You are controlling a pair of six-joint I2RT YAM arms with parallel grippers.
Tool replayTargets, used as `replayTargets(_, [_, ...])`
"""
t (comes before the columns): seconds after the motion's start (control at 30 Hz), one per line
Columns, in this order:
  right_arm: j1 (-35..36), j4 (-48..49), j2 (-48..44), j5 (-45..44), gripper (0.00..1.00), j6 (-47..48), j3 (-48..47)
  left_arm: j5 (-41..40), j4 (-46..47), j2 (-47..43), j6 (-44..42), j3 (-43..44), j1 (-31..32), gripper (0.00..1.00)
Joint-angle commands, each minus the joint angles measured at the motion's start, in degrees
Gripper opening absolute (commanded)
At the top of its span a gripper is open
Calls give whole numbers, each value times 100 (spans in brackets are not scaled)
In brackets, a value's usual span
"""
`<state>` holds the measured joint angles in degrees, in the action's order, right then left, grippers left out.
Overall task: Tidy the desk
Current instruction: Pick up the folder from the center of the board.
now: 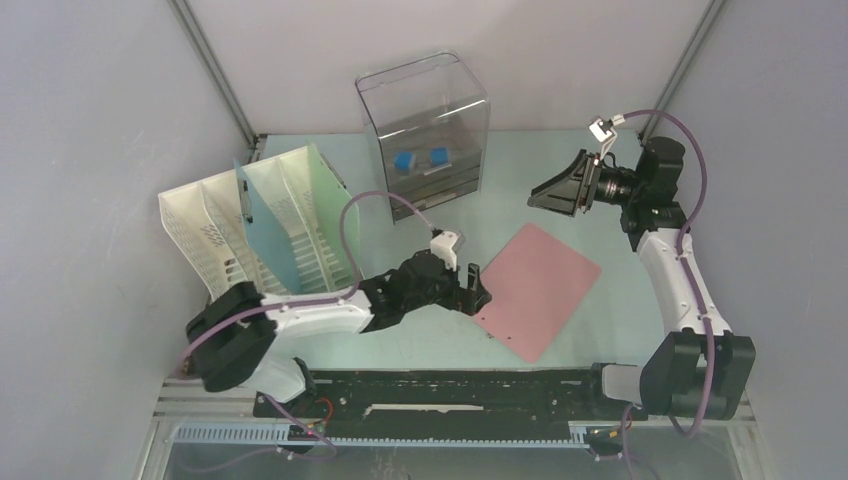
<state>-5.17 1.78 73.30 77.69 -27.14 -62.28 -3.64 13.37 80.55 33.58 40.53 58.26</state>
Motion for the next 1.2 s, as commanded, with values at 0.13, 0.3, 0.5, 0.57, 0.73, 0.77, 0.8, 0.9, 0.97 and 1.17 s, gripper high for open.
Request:
replayTargets(0.13, [-115,0,66,46,100,191,-35,895,436,1177,259,810,-456,100])
replayTargets(0.3, [-133,-148,79,-101,100,547,-35,1257,393,1661,374,1050,-708,97])
replayTargets(0.5, [124,-4020,48,-1474,100,4497,-975,1386,205,1996,323,1346,-751,97])
replayTargets(0.57, [373,-5078,-71,-2381,100,5639,-1188,1341,138,2050,279,1392,-753,97])
replayTargets(0.73, [230,-4943,-1036,-3299,100,6524,-464,1043,-102,2039,89,1416,-755,97])
replayTargets(0.77, [162,-4523,-1277,-3446,100,6264,-168,979,-143,2022,52,1409,-751,97])
replayTargets(0.8, [105,-4031,-1499,-3598,100,5897,207,922,-190,2005,18,1406,-754,97])
replayTargets(0.9, [119,-4042,-1401,-3850,100,5751,577,883,-226,2014,-49,1411,-753,97])
replayTargets(0.97, [198,-4623,-1037,-3786,100,6132,445,880,-228,2028,-70,1421,-752,98])
replayTargets(1.17, [360,-4874,-1535,-3611,100,7640,913,913,-246,2085,-118,1510,-754,98])
